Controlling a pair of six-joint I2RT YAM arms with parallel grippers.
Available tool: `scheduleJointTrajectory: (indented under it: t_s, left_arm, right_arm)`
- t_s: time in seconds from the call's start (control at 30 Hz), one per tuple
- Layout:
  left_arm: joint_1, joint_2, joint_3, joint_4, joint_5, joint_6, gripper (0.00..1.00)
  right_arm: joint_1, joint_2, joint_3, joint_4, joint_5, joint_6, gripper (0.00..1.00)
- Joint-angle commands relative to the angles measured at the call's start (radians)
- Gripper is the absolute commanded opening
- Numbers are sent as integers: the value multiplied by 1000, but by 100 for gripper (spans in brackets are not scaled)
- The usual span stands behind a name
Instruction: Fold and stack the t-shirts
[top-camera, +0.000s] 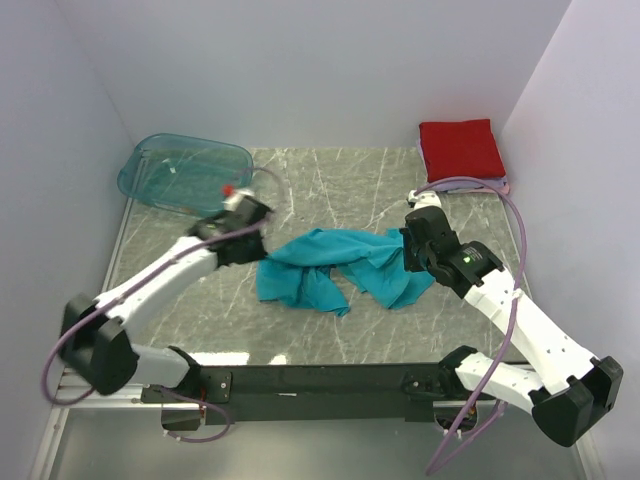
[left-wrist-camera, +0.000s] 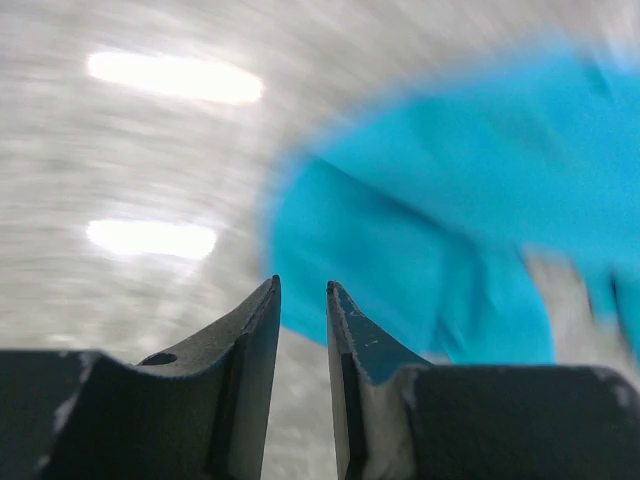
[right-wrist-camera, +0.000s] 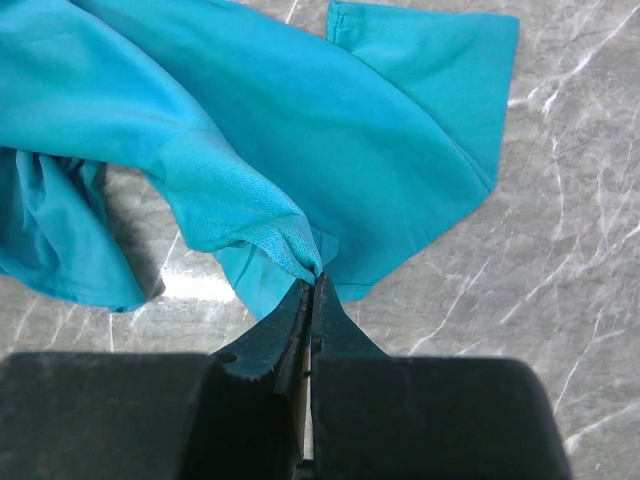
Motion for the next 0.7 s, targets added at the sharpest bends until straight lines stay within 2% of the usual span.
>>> scheduleJointTrajectory:
  t_s: [0.0, 0.07, 0.17, 0.2, 0.23, 0.33, 0.37, 0.47, 0.57, 0.67]
  left_arm:
    - [193, -113, -90, -1, -45, 45, 31]
    - [270, -129, -134, -4, -63, 71, 32]
    - [322, -132, -153, -7, -48, 94, 32]
    - [316, -141, -156, 9, -5, 120, 33]
    - [306, -158, -163, 61, 89, 133, 39]
    - [172, -184, -173, 105, 142, 108, 46]
    - [84, -152, -148, 99, 145, 75, 46]
    - [-19, -49, -114, 120, 205, 18, 43]
    - [-60, 37, -108, 189, 295, -1, 39]
    - [-81, 118, -78, 204, 326, -7, 34]
  right_arm:
    - [-7, -19, 7, 10, 11, 6, 0]
    - [-7, -20, 4, 7, 15, 9, 0]
    - [-5, -31, 2, 4, 18, 8, 0]
    - [-7, -33, 1, 3, 18, 6, 0]
    - [-7, -36, 1, 4, 17, 5, 0]
    - [-8, -36, -4, 12, 11, 9, 0]
    - [-7, -31, -4, 13, 8, 9, 0]
    - [-8, -24, -4, 13, -5, 15, 0]
    - [-7, -30, -4, 10, -3, 12, 0]
    - [-7, -42, -5, 7, -2, 12, 0]
